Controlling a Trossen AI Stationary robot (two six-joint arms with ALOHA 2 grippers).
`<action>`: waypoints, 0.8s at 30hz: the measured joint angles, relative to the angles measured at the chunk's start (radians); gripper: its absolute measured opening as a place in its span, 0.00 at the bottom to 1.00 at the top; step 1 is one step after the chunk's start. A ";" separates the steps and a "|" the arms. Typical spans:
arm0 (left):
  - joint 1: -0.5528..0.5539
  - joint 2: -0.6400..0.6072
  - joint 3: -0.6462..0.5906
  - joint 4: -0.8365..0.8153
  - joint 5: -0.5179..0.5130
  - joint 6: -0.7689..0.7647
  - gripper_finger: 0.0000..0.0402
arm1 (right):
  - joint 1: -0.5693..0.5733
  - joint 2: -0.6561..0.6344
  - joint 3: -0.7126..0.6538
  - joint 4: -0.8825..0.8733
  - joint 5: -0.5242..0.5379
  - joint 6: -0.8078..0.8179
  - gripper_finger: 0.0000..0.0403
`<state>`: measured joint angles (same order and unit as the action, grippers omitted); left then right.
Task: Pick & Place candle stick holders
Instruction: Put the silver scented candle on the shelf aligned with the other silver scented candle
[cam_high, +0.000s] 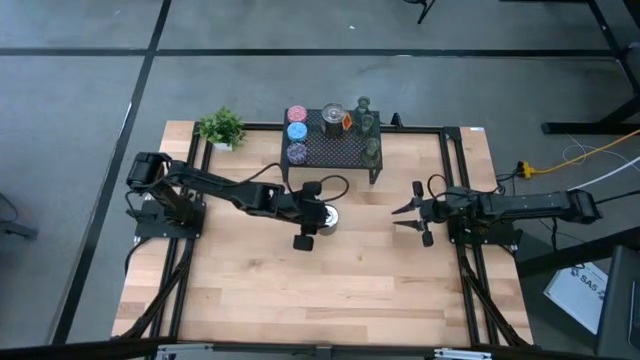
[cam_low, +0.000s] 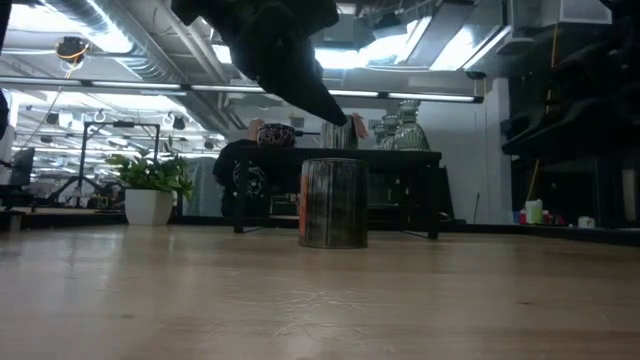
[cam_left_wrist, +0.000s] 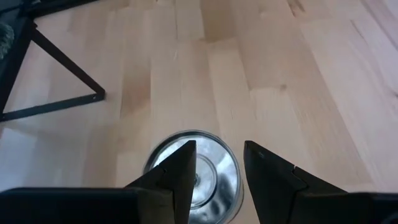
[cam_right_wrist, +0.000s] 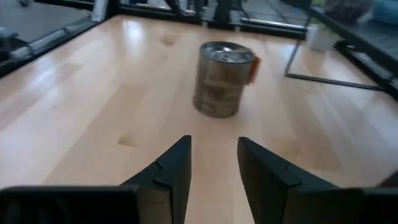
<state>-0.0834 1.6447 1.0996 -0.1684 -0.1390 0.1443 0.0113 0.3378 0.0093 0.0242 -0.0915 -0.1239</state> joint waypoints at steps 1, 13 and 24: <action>0.000 0.000 0.000 0.000 0.000 -0.006 0.32 | 0.000 0.000 0.000 -0.003 0.021 0.000 0.33; 0.000 0.000 0.000 -0.041 0.002 -0.053 0.32 | 0.000 0.003 0.000 0.001 0.190 0.004 0.33; -0.004 0.035 -0.001 -0.068 0.055 -0.021 0.31 | 0.000 0.003 0.000 0.000 0.184 0.030 0.33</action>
<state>-0.0872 1.6801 1.0987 -0.2363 -0.0844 0.1229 0.0109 0.3408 0.0093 0.0246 0.0929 -0.0937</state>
